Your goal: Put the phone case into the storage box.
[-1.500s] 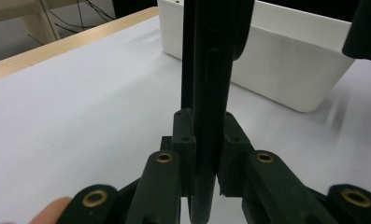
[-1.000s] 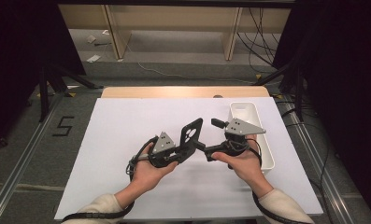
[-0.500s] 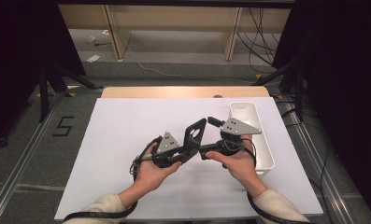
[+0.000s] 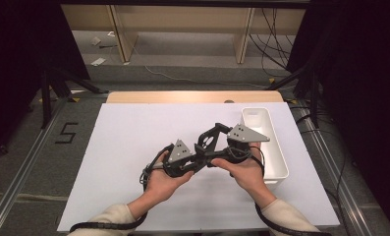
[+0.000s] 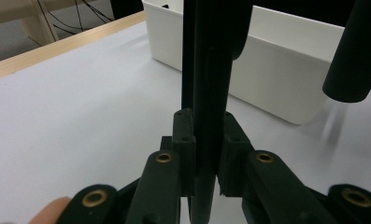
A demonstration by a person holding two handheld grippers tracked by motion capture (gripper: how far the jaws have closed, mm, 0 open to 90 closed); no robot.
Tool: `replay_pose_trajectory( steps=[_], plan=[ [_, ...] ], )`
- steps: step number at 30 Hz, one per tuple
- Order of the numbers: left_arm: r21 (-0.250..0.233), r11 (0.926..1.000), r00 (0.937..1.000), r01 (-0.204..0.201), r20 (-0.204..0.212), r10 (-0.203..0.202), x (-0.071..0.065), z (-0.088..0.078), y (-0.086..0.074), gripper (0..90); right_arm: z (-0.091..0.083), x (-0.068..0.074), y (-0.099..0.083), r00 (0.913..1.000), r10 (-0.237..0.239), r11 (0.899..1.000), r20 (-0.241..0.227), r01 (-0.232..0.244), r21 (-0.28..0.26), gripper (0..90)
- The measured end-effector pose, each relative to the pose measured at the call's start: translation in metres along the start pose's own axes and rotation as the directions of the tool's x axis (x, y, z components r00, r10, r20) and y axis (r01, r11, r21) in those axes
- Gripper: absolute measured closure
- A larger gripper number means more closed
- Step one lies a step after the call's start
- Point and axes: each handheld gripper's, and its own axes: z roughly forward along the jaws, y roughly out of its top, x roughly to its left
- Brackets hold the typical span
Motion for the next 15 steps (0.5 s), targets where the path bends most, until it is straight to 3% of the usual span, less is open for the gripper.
replay_pose_trajectory(
  steps=[10, 15],
  plan=[
    [-0.005, 1.0000, 1.0000, 0.001, 0.003, -0.001, -0.0006, 0.0003, 0.0002, 79.7, -0.0009, 0.0009, -0.0024, 0.9992, 0.002, 1.000, 0.040, -0.002, -0.011, 11.9],
    [-0.009, 1.0000, 1.0000, 0.005, 0.003, -0.005, -0.0002, 0.0004, 0.0000, 79.6, -0.0006, 0.0014, -0.0033, 0.9989, 0.012, 1.000, 0.045, -0.011, -0.015, 13.0]
  ],
)
